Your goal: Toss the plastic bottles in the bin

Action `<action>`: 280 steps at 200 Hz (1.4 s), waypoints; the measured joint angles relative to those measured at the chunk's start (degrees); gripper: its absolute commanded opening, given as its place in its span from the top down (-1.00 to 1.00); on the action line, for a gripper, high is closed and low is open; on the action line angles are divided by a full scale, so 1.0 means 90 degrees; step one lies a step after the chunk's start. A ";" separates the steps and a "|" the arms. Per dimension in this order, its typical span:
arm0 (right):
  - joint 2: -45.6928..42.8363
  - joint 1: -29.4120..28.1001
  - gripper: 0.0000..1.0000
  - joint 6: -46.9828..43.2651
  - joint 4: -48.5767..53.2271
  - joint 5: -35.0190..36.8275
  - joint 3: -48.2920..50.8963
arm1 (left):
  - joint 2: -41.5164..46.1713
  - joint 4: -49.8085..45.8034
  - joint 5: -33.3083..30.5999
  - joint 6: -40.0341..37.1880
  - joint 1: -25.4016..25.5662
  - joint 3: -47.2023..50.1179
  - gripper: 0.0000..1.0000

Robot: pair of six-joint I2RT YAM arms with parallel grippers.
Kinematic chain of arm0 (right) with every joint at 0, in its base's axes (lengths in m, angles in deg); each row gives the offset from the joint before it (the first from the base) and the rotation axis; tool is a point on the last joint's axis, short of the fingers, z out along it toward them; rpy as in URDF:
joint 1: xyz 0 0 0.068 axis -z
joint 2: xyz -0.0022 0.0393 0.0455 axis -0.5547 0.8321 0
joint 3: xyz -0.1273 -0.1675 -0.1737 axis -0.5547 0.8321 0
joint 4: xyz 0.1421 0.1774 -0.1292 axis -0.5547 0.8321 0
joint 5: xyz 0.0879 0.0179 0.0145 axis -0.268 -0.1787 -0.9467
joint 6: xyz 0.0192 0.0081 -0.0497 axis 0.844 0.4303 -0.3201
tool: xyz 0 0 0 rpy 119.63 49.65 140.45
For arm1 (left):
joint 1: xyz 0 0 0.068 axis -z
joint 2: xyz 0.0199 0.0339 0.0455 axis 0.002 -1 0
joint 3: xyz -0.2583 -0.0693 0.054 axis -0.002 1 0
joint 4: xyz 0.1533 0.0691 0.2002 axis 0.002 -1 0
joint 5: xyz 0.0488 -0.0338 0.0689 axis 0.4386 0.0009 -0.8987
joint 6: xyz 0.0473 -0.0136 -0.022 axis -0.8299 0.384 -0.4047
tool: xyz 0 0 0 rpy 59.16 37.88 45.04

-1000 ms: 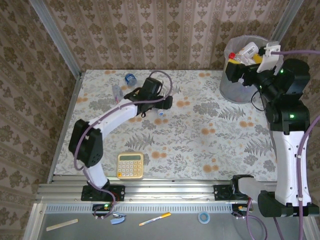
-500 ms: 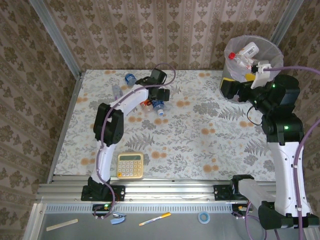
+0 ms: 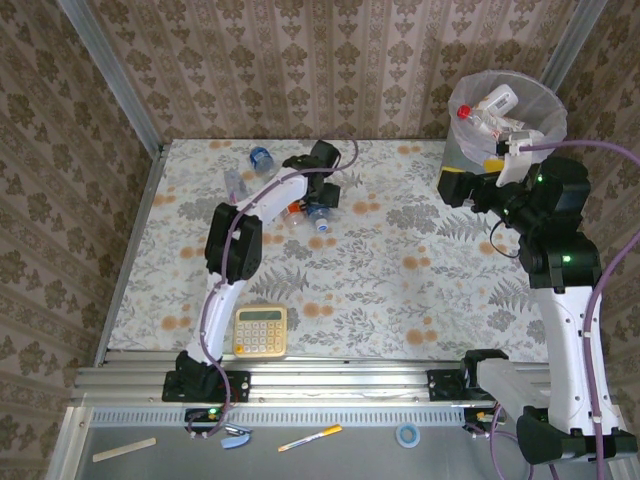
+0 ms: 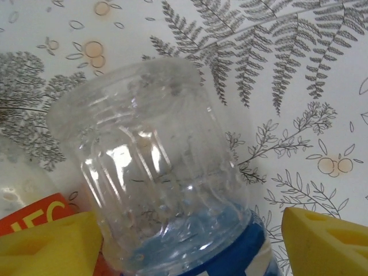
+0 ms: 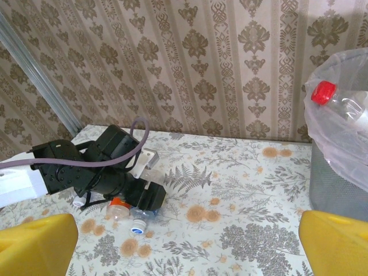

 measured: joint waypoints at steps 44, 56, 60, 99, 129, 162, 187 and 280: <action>-0.0070 0.0000 -1.00 -0.0005 0.0000 0.0002 0.0163 | -0.0114 0.0010 0.0075 -0.0078 0.0187 0.0029 -0.30; -0.0078 0.0000 -1.00 -0.0007 0.0002 0.0002 0.0223 | -0.0109 0.0107 0.0068 -0.0141 0.0240 0.0097 -0.17; -0.0080 0.0000 -1.00 -0.0007 0.0002 0.0005 0.0243 | -0.0085 0.0189 0.0070 -0.0141 0.0260 0.0141 -0.12; -0.0090 0.0000 -1.00 0.0005 0.0002 0.0085 0.0401 | 0.0457 0.0981 0.0236 -0.0253 0.0352 0.1122 0.06; -0.0090 0.0000 -1.00 0.0155 -0.0005 0.0194 0.0452 | 0.1156 0.1668 0.0515 -0.0369 0.0469 0.2225 0.10; -0.0041 0.0000 -1.00 0.0454 -0.0002 0.0240 0.0590 | 0.2217 0.2705 0.0925 -0.0568 0.0692 0.3259 0.16; 0.0066 0.0000 -1.00 0.0697 -0.0005 0.0233 0.0639 | 0.2999 0.3575 0.1297 -0.0702 0.0908 0.3713 0.20; 0.0449 -0.0092 -0.93 0.1693 -0.0605 -0.0692 0.1224 | 0.3723 0.5438 0.2875 -0.1129 0.1831 0.4119 0.21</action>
